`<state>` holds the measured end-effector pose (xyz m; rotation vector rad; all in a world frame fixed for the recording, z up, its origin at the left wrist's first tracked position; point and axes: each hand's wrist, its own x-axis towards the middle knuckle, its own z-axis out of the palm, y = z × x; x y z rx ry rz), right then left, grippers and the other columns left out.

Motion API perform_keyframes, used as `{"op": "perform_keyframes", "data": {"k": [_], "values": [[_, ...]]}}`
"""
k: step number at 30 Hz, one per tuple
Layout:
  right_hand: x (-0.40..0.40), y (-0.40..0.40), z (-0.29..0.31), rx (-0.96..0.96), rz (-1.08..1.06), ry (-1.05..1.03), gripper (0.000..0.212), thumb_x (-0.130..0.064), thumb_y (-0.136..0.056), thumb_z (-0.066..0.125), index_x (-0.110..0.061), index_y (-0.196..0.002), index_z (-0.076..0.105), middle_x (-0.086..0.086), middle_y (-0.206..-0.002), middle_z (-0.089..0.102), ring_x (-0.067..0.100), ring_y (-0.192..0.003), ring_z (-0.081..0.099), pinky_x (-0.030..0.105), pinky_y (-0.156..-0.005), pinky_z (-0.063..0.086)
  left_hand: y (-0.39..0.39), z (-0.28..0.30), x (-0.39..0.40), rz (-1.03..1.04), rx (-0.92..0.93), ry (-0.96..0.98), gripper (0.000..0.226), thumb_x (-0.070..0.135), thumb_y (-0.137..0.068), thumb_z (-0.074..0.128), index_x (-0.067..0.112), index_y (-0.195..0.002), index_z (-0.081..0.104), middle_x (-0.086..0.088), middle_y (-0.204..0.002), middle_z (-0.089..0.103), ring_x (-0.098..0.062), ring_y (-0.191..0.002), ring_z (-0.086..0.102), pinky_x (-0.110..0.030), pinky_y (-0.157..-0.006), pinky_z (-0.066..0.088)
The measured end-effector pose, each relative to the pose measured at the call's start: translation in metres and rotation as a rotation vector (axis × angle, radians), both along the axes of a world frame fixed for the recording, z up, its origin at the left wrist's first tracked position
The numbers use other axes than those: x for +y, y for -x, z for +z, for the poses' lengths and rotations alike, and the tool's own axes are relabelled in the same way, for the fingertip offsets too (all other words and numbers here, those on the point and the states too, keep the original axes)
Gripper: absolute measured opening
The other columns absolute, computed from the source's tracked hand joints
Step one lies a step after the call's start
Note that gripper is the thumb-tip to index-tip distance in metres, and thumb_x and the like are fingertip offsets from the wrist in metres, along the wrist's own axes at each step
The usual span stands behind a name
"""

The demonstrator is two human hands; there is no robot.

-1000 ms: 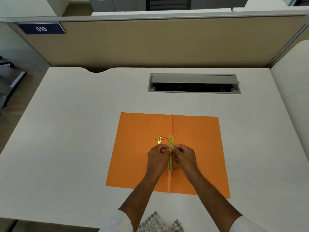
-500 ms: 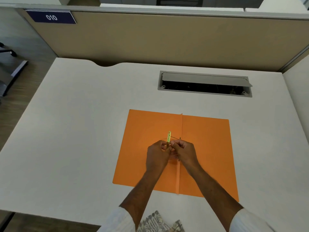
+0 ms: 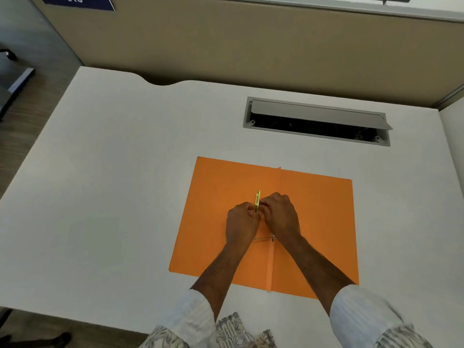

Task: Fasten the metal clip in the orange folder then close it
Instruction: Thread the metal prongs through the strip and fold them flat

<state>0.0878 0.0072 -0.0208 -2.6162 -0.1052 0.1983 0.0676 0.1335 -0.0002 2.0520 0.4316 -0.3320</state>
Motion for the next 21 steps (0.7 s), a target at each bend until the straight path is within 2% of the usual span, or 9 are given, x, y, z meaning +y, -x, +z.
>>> {"op": "perform_keyframes", "data": {"k": [4,8,14,21], "values": [[-0.002,0.002,-0.004,-0.005,-0.031,-0.052,0.017,-0.017,-0.096,0.058,-0.016,-0.101,0.074,0.006,-0.095,0.07,0.027,-0.095,0.054,0.034,-0.077,0.045,0.0,-0.003,-0.002,0.004,0.002,0.013,0.011,0.019,-0.086,0.07,0.012,-0.092,0.076,-0.004,-0.074,0.074,-0.015,-0.066,0.065,-0.032,-0.067,0.054],[-0.002,0.0,-0.006,-0.008,-0.054,-0.062,0.017,-0.015,-0.095,0.059,-0.016,-0.1,0.075,0.005,-0.093,0.072,0.026,-0.092,0.055,0.031,-0.074,0.042,0.001,-0.005,-0.002,-0.004,-0.015,0.01,0.011,0.018,-0.086,0.07,0.011,-0.092,0.076,-0.005,-0.078,0.075,-0.019,-0.074,0.07,-0.032,-0.071,0.055],[-0.002,0.0,-0.007,0.002,-0.062,-0.083,0.02,-0.011,-0.094,0.057,-0.017,-0.099,0.075,0.003,-0.093,0.071,0.024,-0.089,0.055,0.032,-0.073,0.043,0.005,-0.006,-0.004,-0.034,-0.034,0.011,0.014,0.015,-0.085,0.07,0.012,-0.097,0.077,-0.007,-0.084,0.077,-0.015,-0.074,0.068,-0.024,-0.07,0.052],[-0.012,0.027,-0.008,-0.077,-0.118,-0.095,0.024,-0.011,-0.093,0.062,-0.012,-0.117,0.065,0.008,-0.113,0.059,0.024,-0.099,0.055,0.039,-0.082,0.051,0.002,-0.006,-0.001,0.0,0.036,0.099,0.019,0.018,-0.084,0.076,0.01,-0.101,0.076,0.001,-0.083,0.072,-0.004,-0.07,0.064,-0.012,-0.067,0.05]]}}
